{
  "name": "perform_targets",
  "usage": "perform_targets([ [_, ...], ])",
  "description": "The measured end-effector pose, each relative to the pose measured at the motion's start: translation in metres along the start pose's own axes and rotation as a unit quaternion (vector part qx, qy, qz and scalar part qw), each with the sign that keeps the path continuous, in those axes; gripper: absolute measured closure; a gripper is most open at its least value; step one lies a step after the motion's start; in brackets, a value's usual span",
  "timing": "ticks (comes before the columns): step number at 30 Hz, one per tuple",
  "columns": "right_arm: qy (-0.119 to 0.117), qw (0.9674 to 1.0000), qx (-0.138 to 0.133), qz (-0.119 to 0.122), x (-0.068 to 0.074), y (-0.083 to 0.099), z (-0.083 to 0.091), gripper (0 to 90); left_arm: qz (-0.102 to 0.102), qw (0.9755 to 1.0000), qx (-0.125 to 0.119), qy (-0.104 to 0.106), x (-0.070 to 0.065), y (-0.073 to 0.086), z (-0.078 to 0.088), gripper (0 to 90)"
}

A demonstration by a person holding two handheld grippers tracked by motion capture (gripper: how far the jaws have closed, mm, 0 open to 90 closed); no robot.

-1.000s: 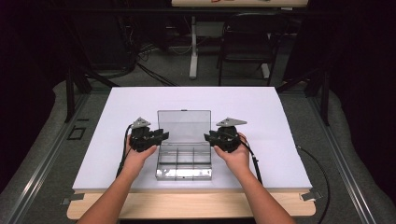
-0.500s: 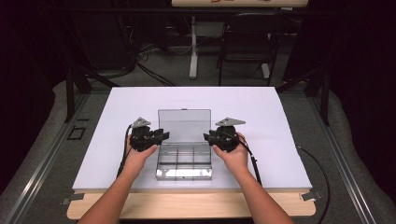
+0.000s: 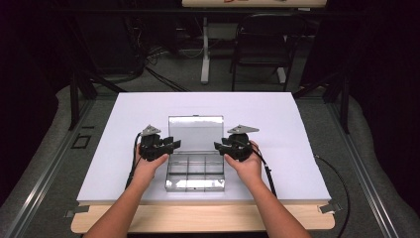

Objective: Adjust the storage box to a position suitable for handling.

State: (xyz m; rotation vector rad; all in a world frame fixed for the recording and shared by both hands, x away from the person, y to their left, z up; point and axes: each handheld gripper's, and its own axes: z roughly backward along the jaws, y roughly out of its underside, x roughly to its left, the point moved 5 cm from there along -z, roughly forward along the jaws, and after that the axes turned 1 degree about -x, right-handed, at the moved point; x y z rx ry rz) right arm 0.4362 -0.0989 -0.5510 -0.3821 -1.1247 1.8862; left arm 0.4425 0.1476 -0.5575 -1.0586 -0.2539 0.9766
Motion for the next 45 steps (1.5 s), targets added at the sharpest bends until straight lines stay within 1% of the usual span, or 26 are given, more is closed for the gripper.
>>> perform_targets([
  [2, 0.0, 1.0, 0.001, 0.0, 0.0, 0.0, 0.0, 59.5, 0.0, 1.0, 0.001, 0.0, 0.0, 0.0, 0.0, 56.6],
  [4, 0.001, 1.0, 0.002, 0.0, 0.0, 0.0, -0.001, 58.9, -0.002, 1.0, 0.001, -0.005, -0.001, 0.0, -0.001, 55.3],
  [11, 0.005, 1.0, 0.002, 0.003, 0.0, 0.001, -0.003, 58.1, 0.002, 1.0, 0.004, -0.006, -0.001, 0.001, -0.003, 52.9],
  [18, 0.004, 1.0, 0.002, 0.0, 0.0, 0.001, -0.004, 55.9, -0.004, 1.0, 0.002, -0.008, -0.001, 0.002, -0.006, 50.2],
  [22, 0.005, 1.0, 0.003, 0.001, 0.0, 0.002, -0.006, 54.7, -0.002, 1.0, 0.001, -0.009, -0.001, 0.002, -0.007, 48.9],
  [27, 0.0, 1.0, 0.003, -0.004, 0.0, 0.002, -0.007, 53.8, 0.0, 1.0, 0.002, -0.006, -0.001, 0.003, -0.008, 48.0],
  [32, 0.004, 1.0, 0.005, 0.001, -0.001, 0.003, -0.008, 53.8, 0.0, 1.0, 0.002, -0.004, 0.0, 0.003, -0.009, 47.8],
  [38, -0.003, 0.9999, 0.005, -0.009, -0.002, 0.003, -0.009, 53.7, 0.006, 1.0, 0.003, 0.0, 0.001, 0.003, -0.01, 47.2],
  [40, -0.009, 0.9998, 0.004, -0.015, -0.003, 0.003, -0.009, 52.4, 0.006, 1.0, 0.003, 0.0, 0.001, 0.004, -0.01, 46.7],
  [45, -0.007, 0.9998, 0.005, -0.017, -0.003, 0.004, -0.011, 51.8, 0.015, 0.9999, 0.003, 0.007, 0.003, 0.005, -0.012, 46.1],
])
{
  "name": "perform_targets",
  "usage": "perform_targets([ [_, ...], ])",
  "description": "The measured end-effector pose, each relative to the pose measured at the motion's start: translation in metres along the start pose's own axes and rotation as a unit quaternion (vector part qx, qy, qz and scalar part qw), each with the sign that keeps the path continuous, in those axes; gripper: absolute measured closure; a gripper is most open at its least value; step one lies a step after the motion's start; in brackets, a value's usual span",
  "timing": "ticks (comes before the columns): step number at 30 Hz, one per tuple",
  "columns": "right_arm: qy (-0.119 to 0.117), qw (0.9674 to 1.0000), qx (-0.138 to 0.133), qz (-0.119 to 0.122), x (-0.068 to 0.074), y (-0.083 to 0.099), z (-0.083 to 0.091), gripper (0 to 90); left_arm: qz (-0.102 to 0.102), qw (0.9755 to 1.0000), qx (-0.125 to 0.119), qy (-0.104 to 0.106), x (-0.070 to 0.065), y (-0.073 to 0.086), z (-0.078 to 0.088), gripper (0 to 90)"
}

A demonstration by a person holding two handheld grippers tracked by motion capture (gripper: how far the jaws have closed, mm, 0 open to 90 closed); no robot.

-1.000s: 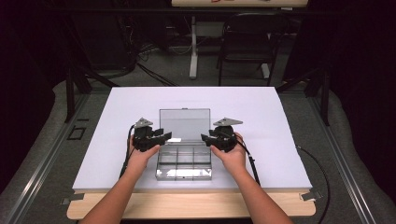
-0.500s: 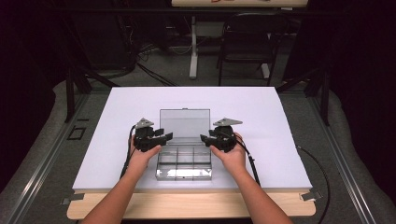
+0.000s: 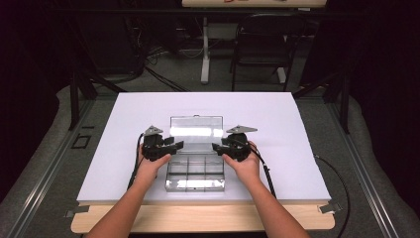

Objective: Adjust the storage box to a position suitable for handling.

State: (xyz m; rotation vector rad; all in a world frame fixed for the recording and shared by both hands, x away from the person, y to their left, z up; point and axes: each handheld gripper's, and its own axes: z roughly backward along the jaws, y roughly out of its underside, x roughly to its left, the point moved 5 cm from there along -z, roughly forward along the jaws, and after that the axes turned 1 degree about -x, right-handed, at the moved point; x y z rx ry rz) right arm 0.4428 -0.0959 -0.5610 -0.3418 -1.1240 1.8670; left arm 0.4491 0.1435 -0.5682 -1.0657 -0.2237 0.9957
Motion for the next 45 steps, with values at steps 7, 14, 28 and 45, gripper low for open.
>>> perform_targets([
  [7, -0.002, 1.0, 0.004, -0.007, -0.0015, 0.0012, -0.0026, 51.6, 0.011, 0.9999, 0.004, 0.007, 0.002, 0.0009, -0.0012, 45.7],
  [14, -0.012, 0.9997, 0.007, -0.018, -0.0039, 0.0016, -0.0036, 51.7, 0.022, 0.9996, 0.006, 0.014, 0.0032, 0.0016, -0.0022, 45.7],
  [28, -0.032, 0.9978, 0.013, -0.056, -0.0082, 0.003, -0.0056, 53.2, 0.036, 0.9989, 0.014, 0.027, 0.0069, 0.0027, -0.004, 45.6],
  [45, -0.038, 0.9963, 0.015, -0.075, -0.0095, 0.0045, -0.0054, 54.5, 0.052, 0.998, 0.015, 0.034, 0.0083, 0.0031, -0.0055, 46.0],
])
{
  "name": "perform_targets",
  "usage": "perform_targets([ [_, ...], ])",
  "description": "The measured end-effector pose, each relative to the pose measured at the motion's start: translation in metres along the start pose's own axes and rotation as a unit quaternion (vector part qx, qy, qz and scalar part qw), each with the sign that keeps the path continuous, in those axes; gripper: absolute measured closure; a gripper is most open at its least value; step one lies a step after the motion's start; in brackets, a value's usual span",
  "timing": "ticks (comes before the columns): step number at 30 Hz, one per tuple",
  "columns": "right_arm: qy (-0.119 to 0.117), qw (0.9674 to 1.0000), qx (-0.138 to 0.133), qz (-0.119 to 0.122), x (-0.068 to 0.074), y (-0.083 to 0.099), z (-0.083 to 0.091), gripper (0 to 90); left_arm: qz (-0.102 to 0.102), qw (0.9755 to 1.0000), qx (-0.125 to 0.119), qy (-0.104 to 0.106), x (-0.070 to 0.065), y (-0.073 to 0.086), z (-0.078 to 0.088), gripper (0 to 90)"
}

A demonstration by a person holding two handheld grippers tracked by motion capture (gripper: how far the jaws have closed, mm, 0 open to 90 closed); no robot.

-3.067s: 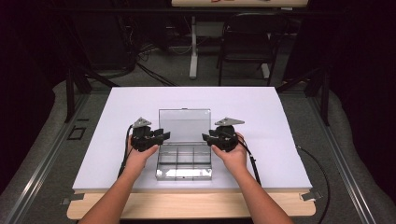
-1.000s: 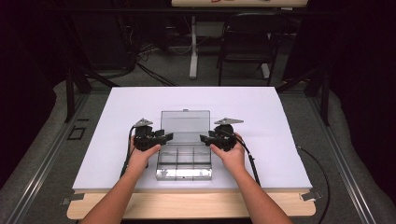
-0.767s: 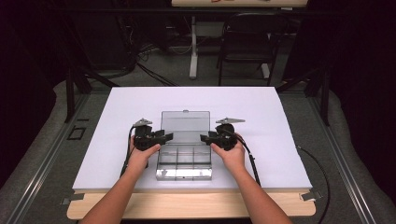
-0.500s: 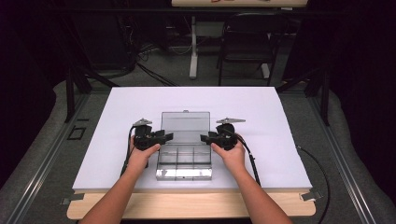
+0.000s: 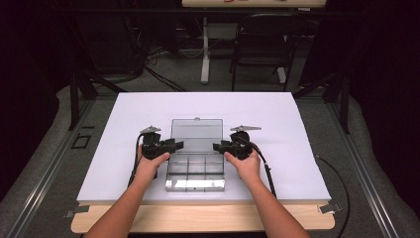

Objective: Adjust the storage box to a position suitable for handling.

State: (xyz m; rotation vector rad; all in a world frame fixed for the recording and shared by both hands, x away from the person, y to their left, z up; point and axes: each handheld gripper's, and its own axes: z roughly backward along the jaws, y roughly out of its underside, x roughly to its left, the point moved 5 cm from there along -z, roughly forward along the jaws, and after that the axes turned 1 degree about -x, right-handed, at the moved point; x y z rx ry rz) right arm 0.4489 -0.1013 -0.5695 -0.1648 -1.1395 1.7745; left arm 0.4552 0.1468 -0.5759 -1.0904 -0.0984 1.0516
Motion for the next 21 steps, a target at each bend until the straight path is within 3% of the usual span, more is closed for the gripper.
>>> perform_targets([
  [21, -0.008, 0.9998, 0.005, -0.017, -0.0015, 0.0011, -0.0005, 54.4, 0.013, 0.9995, 0.013, -0.025, 0.001, 0.0008, 0.0054, 45.6],
])
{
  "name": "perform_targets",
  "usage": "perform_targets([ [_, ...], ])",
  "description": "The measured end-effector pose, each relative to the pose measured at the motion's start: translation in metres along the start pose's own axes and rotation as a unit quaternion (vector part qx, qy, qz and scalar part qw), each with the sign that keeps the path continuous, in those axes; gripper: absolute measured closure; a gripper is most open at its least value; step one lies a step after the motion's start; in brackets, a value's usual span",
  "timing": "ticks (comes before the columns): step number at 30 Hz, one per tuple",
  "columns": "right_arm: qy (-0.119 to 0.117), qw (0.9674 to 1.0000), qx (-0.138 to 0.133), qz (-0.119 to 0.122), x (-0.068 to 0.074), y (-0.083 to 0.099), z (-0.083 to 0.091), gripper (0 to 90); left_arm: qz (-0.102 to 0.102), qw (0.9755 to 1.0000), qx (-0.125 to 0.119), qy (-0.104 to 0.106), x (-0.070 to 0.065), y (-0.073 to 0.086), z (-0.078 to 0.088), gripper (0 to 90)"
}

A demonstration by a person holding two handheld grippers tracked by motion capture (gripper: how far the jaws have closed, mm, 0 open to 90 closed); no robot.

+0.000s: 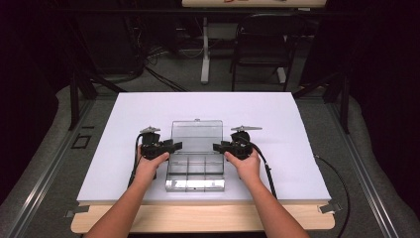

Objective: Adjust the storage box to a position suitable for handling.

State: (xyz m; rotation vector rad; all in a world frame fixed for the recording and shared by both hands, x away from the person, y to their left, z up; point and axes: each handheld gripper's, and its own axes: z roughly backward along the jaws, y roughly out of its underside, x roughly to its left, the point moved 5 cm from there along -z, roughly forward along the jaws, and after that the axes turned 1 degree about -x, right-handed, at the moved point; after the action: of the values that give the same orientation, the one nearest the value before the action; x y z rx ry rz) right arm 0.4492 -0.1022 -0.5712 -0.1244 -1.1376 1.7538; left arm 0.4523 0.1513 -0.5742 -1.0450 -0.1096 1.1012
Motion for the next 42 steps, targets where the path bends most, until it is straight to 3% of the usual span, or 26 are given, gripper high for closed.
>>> perform_targets([
  [5, 0.0, 1.0, 0.001, 0.001, 0.0, -0.0001, 0.0001, 54.3, -0.002, 1.0, -0.002, 0.003, 0.0007, 0.0006, 0.0025, 51.4],
  [13, 0.001, 1.0, 0.001, -0.001, 0.0, 0.0002, 0.0002, 54.3, -0.003, 1.0, -0.003, 0.005, 0.0008, 0.0004, 0.0023, 52.8],
  [42, -0.009, 0.9996, 0.016, -0.023, -0.0016, 0.002, -0.003, 48.7, 0.011, 0.9999, 0.008, 0.011, 0.0026, 0.0023, -0.0024, 46.9],
])
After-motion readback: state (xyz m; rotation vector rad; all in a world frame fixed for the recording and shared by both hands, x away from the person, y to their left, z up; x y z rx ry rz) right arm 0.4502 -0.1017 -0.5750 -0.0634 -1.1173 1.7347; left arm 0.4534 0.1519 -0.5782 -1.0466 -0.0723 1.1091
